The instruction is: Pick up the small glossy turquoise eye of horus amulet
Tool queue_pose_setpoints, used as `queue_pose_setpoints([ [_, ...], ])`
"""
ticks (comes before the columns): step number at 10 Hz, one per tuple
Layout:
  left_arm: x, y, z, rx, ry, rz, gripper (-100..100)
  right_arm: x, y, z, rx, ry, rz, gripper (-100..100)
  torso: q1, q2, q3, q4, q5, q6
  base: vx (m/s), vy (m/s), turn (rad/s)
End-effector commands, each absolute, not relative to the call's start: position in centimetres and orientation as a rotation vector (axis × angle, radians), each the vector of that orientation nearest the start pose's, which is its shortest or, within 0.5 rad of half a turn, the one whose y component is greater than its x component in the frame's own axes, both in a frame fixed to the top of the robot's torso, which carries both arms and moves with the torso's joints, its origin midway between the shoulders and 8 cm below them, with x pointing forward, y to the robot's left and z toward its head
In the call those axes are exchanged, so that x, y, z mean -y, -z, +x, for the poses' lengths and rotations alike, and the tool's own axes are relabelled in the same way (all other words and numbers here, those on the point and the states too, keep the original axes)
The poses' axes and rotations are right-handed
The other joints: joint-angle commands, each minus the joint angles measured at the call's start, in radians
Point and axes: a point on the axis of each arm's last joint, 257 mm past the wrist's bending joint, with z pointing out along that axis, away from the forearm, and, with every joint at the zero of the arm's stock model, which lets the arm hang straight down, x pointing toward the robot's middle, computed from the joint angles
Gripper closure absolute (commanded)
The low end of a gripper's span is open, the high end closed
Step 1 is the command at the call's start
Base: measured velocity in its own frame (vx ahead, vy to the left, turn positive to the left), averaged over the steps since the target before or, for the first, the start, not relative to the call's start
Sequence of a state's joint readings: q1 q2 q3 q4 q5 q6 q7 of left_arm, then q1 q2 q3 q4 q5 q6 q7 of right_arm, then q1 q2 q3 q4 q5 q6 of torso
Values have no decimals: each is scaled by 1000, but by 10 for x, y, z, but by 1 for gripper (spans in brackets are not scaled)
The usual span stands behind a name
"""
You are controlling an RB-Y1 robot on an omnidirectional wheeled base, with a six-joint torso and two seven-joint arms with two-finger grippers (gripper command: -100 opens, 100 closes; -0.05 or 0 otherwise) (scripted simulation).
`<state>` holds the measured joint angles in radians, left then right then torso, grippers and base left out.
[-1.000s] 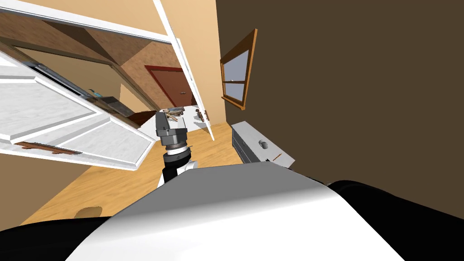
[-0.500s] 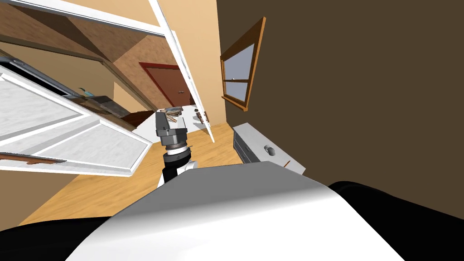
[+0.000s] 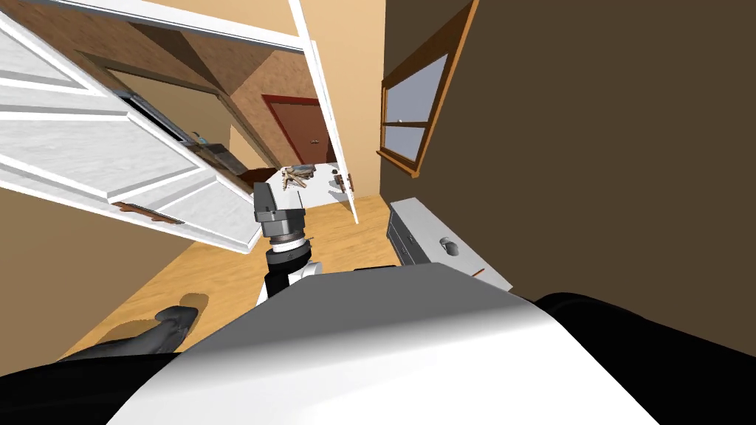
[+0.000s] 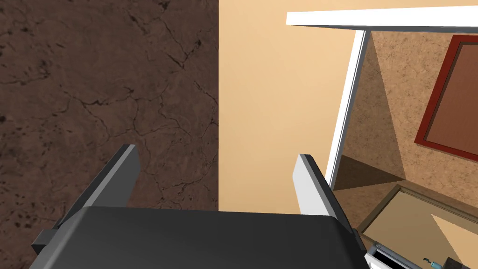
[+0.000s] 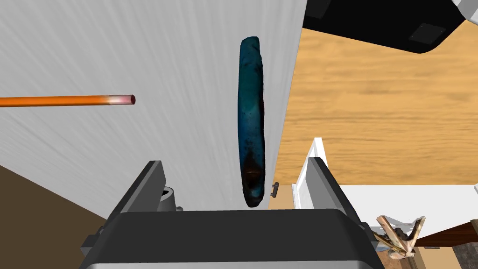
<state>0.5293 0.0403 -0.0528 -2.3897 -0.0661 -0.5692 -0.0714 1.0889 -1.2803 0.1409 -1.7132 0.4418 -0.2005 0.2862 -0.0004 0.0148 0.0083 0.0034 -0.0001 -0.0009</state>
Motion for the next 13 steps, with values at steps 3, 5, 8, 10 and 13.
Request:
queue_pose_setpoints([
  [3, -245, -73, 309, -589, 1273, -448, 0, 528, 414, 81, -2670, 9, -141, -100, 1, 1, 0, 0, 0, 0, -221, 52, 396],
  [5, -245, -73, 309, -589, 1273, -448, 0, 537, 415, 83, -2670, 22, -88, -100, -2, -4, -2, -1, 0, 1, -113, 43, 224],
  [8, -245, -73, 309, -589, 1273, -448, 0, 549, 418, 87, -2668, 39, -20, -100, 1, -2, -1, -1, 0, 0, -148, 72, 328],
  [10, -245, -73, 309, -590, 1272, -448, 0, 549, 418, 87, -2667, 40, -12, 100, -5, -10, -6, -2, -1, 2, -10, 4, -9],
  [13, -245, -73, 309, -590, 1272, -448, 0, 549, 418, 87, -2667, 40, -13, 100, -6, -13, -7, -3, -1, 2, 0, 0, 0],
])
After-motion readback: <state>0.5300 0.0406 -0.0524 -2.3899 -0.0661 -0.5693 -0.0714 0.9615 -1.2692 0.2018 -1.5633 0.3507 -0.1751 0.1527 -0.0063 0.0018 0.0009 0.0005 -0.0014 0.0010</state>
